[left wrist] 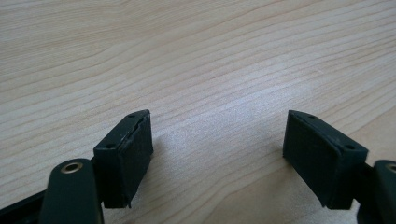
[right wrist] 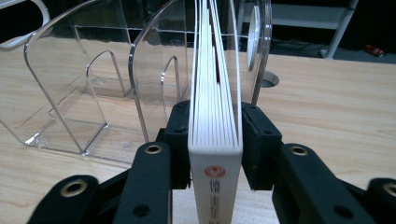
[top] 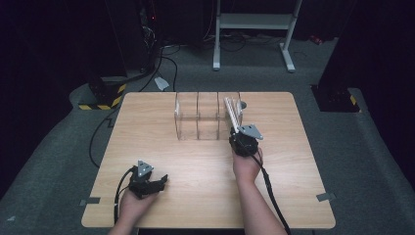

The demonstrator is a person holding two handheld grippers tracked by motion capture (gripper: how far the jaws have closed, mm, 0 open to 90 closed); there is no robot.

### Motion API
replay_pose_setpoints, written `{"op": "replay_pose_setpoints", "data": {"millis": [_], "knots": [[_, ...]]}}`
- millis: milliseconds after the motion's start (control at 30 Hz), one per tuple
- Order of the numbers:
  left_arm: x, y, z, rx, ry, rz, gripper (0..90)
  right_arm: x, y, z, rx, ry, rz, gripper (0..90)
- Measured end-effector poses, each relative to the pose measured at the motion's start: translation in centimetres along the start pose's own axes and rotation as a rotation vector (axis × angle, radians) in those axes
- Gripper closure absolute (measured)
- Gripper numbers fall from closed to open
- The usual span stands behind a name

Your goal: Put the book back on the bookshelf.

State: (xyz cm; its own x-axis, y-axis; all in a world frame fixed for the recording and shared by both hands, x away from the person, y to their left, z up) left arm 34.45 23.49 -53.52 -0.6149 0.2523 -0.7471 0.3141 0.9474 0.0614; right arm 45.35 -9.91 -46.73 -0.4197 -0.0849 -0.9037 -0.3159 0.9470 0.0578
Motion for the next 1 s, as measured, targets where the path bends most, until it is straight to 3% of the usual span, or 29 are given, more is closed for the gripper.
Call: {"op": "replay_pose_setpoints", "data": {"millis": [400, 533, 1000], "knots": [[0.0, 0.0, 0.0, 0.000, 0.000, 0.001, 24.2, 1.7, -0.2, -1.0, -0.036, 0.022, 0.014, 62.9], [0.0, 0.0, 0.0, 0.000, -0.001, 0.003, 24.2, 2.2, -0.6, -1.6, -0.053, 0.017, 0.046, 64.5], [0.0, 0.0, 0.0, 0.001, 0.002, 0.002, 24.2, 3.7, -0.7, -2.5, -0.074, 0.022, 0.073, 66.3]]}}
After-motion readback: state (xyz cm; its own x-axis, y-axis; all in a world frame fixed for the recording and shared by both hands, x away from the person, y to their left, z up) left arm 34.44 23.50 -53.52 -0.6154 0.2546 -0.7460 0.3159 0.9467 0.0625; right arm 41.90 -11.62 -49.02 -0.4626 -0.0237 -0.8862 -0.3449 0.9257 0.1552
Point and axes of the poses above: each handheld gripper's, and its own axes: z roughly forward along the jaws, x roughly out of its underside, y roughly to its left, the point moved 1 cm from there along z, roughly forward along the jaws, and after that the axes turned 5 degrees about -x, right-handed, at the moved point
